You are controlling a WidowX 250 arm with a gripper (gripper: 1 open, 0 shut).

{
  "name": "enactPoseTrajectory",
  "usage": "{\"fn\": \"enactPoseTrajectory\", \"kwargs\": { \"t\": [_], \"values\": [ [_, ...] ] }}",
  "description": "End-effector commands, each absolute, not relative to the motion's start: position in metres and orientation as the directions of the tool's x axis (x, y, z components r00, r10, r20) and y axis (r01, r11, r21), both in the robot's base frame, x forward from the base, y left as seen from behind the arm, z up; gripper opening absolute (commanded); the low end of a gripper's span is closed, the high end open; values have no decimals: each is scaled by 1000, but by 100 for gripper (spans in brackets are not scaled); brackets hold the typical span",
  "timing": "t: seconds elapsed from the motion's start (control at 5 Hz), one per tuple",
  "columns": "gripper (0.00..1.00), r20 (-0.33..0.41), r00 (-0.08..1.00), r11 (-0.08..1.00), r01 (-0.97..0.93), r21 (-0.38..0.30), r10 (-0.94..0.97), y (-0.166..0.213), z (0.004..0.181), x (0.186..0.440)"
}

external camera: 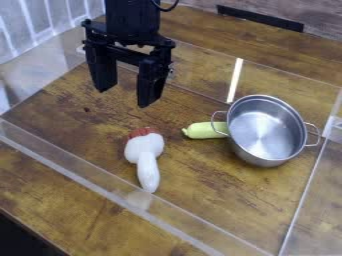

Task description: Move the green spoon to the left

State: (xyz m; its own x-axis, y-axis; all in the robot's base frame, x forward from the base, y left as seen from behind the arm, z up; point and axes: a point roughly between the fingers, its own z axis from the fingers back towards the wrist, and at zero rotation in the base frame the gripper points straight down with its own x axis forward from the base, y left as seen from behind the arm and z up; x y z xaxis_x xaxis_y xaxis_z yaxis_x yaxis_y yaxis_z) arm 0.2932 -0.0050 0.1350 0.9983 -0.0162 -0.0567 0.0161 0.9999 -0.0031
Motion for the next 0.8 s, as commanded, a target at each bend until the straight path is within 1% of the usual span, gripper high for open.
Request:
{"fn": "enactPoseTrajectory", "kwargs": {
  "t": [0.0,0.2,0.4,0.6],
  "values": [
    [100,-85,996,1000,8,-11,-9,-12,122,300],
    [100,-73,971,974,228,-12,-228,-36,116,309],
    [100,-61,887,889,458,-3,-457,-70,112,324],
    [0,-27,749,749,662,0,-662,-93,112,337]
  ]
}}
